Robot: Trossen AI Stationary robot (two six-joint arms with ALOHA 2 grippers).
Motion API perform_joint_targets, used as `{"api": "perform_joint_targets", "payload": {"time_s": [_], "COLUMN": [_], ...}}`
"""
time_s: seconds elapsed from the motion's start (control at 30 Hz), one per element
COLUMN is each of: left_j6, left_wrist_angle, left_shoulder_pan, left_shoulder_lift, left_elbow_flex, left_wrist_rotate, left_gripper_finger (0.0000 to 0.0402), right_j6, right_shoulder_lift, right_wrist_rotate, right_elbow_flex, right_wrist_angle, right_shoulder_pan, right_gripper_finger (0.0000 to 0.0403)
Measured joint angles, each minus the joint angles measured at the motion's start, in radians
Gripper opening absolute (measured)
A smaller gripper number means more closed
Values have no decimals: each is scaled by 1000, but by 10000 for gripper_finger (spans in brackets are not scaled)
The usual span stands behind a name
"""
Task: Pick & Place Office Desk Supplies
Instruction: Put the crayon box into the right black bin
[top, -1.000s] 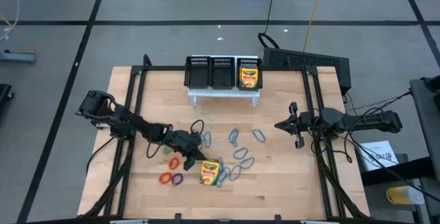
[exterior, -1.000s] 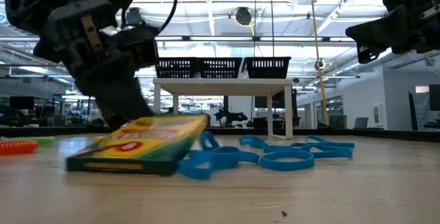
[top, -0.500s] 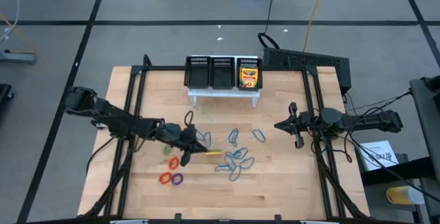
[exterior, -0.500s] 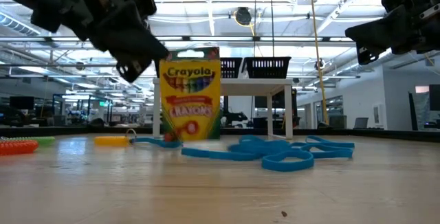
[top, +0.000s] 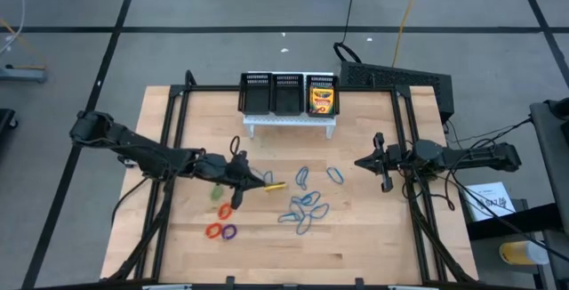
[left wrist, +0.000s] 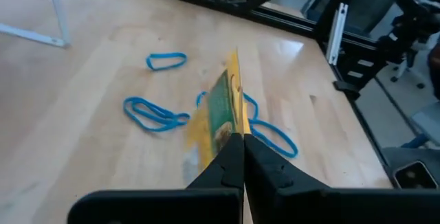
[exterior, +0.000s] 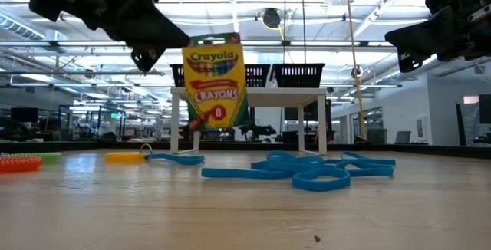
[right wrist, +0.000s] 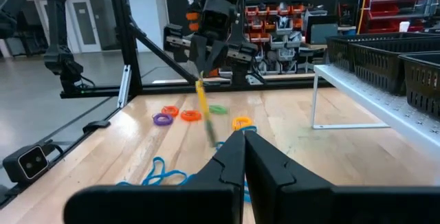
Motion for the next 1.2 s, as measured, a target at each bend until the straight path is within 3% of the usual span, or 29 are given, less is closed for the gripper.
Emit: {"api": "perform_joint_targets", "payload": {"time_s": [0.3,0.47,1.2], "left_j6": [143,227,203], "left_wrist_angle": [-172,-157,-133], "left_shoulder_pan": [58,76,99], "left_shoulder_lift": [0,0,0], "left_elbow_flex": [149,171,172], "left_wrist_rotate": [-1,2,-18], "left_gripper_finger": [0,0,0], "right_j6": [0,0,26], "right_shoulder_lift": [0,0,5], "right_wrist_rotate": [2,1,0], "right_elbow_flex": [0,0,0], "right_wrist_angle": [12,12,11], "right_shoulder_pan": [0,0,0], "right_gripper_finger": [0,0,0]}}
